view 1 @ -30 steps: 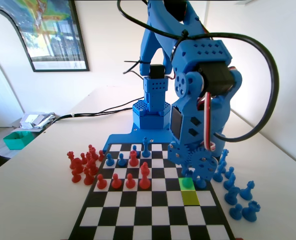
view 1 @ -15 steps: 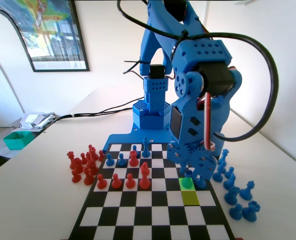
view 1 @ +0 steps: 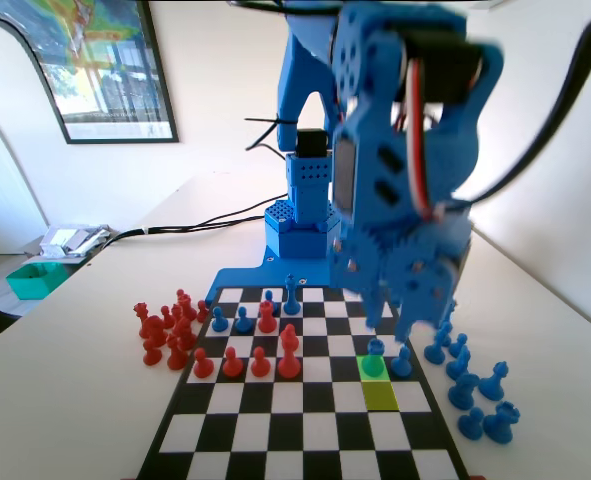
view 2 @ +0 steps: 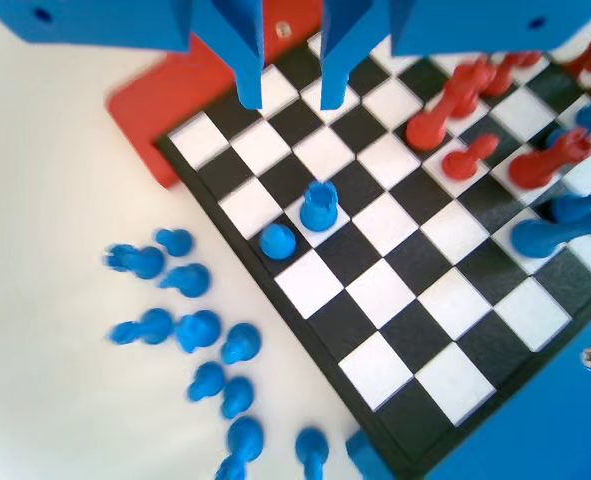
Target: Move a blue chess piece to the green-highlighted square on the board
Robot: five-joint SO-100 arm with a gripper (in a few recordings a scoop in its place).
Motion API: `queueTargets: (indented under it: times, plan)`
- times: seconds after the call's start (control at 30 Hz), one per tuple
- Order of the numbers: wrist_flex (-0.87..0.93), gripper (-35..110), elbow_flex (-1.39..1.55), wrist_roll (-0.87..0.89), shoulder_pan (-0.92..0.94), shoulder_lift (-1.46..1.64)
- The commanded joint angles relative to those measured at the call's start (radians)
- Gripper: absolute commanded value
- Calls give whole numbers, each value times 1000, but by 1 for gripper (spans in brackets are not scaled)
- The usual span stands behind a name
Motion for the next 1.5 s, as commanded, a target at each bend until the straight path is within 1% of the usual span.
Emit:
queueTargets:
  times: [0.0, 0.13, 0.3, 0.47, 0.77, 1.03, 1.47]
  plan:
    - [67, 4, -77, -34, -6, 187]
    - [153, 1, -84, -110, -5, 295]
    - [278, 1, -112, -229, 32, 417]
    - [397, 1, -135, -413, 94, 561]
    - [525, 1, -63, -721, 209, 904]
    - [554, 1, 147, -945, 259, 1230]
    - [529, 1, 476, -1066, 227, 1563]
